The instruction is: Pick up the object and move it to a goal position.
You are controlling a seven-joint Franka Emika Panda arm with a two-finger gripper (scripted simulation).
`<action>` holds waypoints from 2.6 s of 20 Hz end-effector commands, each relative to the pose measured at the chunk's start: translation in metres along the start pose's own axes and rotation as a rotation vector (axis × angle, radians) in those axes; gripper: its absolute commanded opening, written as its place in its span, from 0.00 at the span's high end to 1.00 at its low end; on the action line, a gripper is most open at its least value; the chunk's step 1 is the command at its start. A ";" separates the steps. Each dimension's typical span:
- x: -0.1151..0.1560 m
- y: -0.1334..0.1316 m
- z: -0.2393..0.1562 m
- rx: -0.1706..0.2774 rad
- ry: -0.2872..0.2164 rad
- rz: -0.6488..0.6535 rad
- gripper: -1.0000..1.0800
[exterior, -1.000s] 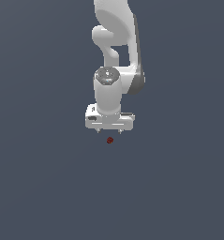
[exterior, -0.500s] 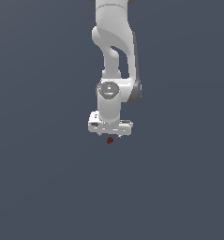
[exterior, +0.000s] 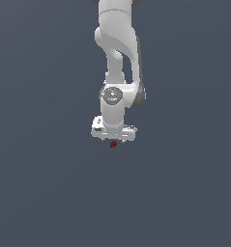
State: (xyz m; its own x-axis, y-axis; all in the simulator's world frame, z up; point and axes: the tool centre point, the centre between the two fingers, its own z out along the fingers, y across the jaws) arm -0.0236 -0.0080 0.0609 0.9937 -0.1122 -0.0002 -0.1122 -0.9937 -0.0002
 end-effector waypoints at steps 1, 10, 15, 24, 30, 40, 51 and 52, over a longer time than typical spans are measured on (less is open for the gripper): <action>-0.001 0.000 0.009 0.000 -0.001 0.001 0.04; -0.001 0.000 0.043 0.000 0.000 0.002 0.04; -0.001 0.000 0.044 0.000 0.000 0.002 1.00; 0.000 0.000 0.043 0.000 0.001 0.002 1.00; 0.004 -0.010 0.030 0.000 0.001 0.002 1.00; 0.023 -0.054 -0.035 -0.001 0.001 0.002 1.00; 0.054 -0.122 -0.134 -0.001 0.001 0.002 1.00; 0.057 -0.128 -0.143 -0.001 0.001 0.002 1.00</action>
State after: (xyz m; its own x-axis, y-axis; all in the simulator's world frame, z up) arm 0.0428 0.1041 0.1901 0.9935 -0.1137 0.0014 -0.1137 -0.9935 0.0005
